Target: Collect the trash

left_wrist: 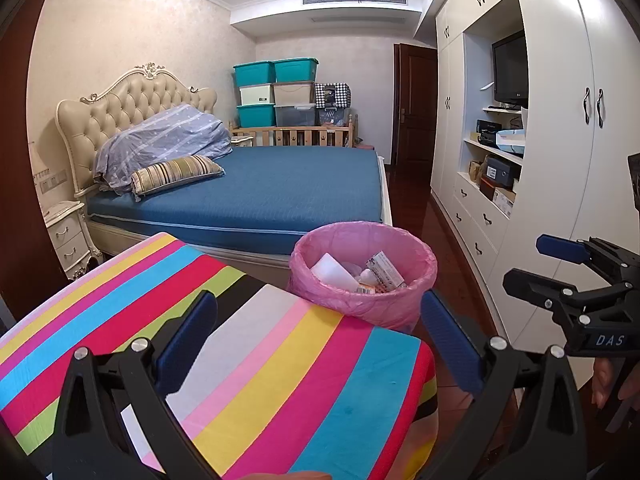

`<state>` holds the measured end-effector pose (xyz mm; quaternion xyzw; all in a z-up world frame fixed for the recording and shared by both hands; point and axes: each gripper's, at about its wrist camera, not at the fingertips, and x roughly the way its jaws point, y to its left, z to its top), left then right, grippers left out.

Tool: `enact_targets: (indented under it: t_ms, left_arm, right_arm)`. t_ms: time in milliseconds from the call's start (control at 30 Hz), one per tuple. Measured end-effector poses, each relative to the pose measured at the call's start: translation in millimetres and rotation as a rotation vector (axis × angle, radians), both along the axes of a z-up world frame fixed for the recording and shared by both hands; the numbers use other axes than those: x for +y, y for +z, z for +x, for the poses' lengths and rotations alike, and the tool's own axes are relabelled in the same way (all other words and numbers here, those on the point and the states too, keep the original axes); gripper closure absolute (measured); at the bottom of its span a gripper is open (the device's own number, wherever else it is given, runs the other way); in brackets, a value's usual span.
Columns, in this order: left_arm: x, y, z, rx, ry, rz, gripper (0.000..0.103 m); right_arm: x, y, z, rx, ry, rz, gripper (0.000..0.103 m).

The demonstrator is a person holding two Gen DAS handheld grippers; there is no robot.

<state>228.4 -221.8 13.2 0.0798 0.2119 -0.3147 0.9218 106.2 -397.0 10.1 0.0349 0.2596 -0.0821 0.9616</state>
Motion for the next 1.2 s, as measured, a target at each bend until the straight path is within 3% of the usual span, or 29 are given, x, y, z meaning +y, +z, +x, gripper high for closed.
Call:
enact_targets:
  t_ms: [1200]
  left_arm:
    - [-0.4,-0.3,-0.2,-0.001,-0.003,0.003,0.004]
  right_arm:
    - [0.9,-3.2,-0.7,0.006,0.002,0.005,0.018]
